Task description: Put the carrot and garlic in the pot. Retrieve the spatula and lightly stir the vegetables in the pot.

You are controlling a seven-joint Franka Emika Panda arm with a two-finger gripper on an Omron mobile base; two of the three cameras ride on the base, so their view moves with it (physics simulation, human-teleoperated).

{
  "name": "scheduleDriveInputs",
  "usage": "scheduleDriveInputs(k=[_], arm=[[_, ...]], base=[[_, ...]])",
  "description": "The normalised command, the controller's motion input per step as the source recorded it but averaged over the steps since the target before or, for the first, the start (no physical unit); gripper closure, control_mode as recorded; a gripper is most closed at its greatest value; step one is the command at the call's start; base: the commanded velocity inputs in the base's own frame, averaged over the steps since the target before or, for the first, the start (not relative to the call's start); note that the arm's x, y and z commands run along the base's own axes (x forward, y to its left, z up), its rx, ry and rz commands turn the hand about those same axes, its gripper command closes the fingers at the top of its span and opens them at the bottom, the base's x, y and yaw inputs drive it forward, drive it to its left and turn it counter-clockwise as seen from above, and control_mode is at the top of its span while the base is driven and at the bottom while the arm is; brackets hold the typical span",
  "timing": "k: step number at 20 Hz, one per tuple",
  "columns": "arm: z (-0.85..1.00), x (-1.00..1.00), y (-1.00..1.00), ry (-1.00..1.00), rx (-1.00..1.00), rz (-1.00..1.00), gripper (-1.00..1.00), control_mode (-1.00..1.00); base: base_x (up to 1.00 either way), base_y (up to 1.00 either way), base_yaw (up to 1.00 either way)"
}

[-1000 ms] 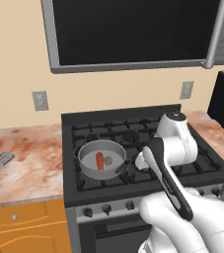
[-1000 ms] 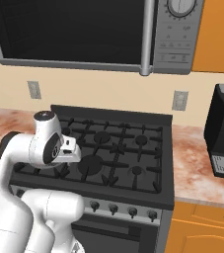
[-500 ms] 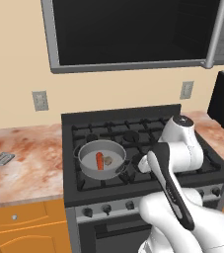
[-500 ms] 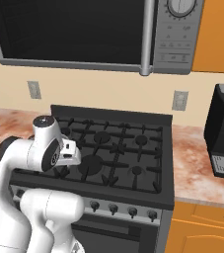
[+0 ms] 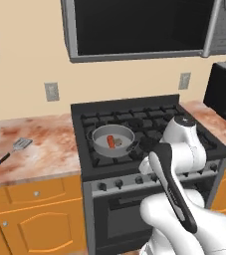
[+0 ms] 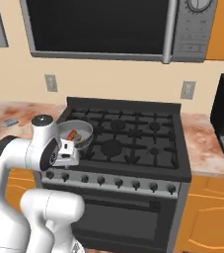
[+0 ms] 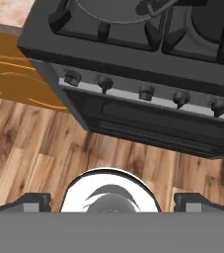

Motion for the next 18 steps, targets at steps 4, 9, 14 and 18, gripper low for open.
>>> scheduleDriveInputs(k=[4,9,14,18], arm=[[0.00,0.00,0.00,0.00,0.00,0.00,-1.00,1.00],[0.00,0.00,0.00,0.00,0.00,0.00,-1.00,1.00],[0.00,0.00,0.00,0.00,0.00,0.00,-1.00,1.00],[0.00,0.00,0.00,0.00,0.00,0.00,-1.00,1.00]], base=[[-0.45,1.00,-0.27],[-0.15,1.00,-0.16],[-0.02,1.00,0.08],[0.17,1.00,0.16]])
